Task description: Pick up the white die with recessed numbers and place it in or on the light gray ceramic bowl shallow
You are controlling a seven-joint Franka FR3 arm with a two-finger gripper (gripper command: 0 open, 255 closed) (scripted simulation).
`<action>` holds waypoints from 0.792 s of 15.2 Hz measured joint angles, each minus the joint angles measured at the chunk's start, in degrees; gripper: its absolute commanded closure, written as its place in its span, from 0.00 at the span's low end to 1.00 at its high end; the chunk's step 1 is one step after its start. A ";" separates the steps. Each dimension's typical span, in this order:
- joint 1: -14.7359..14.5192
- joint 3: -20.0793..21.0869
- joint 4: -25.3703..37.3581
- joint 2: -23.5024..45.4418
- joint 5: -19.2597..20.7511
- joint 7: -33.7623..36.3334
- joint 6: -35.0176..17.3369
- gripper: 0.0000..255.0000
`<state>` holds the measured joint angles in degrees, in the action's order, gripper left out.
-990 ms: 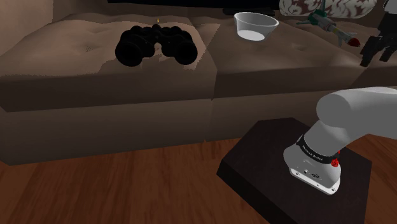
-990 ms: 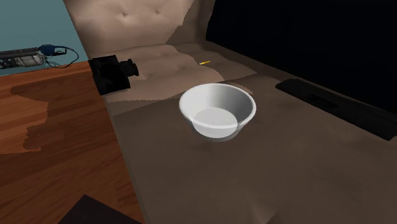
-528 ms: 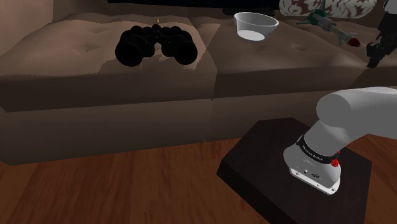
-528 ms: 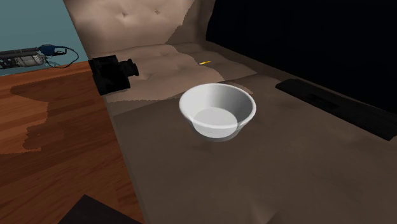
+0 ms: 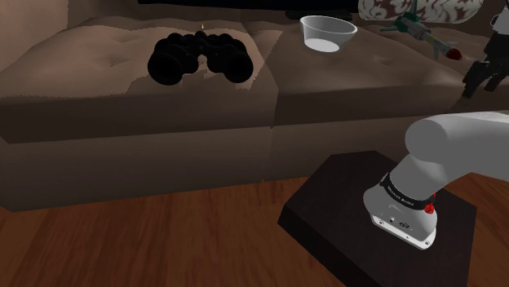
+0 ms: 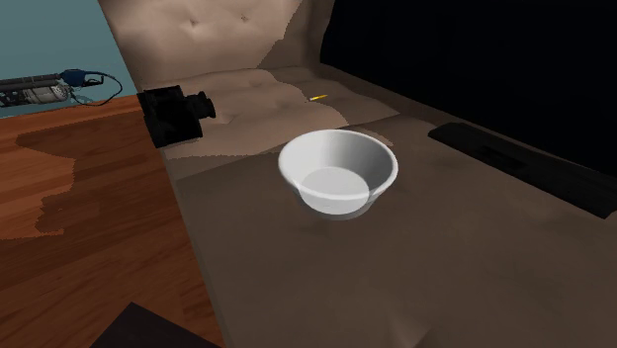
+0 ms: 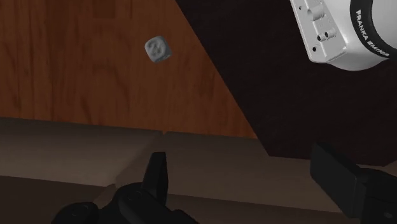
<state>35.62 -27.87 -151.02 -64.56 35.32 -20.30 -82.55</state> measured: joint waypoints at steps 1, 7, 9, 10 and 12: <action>0.72 -1.33 -1.73 -1.25 1.27 -0.72 -0.89 0.00; 5.46 -12.51 -9.27 -5.45 11.22 -6.34 -7.28 0.00; 6.85 -17.57 -10.99 -5.34 15.49 -8.20 -10.27 0.00; 7.75 -19.67 -11.77 -5.59 17.40 -9.24 -11.32 0.00; 8.95 -24.12 -12.55 -5.32 21.10 -11.23 -13.55 0.00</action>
<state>44.57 -51.99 -163.57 -69.89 56.42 -31.54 -96.10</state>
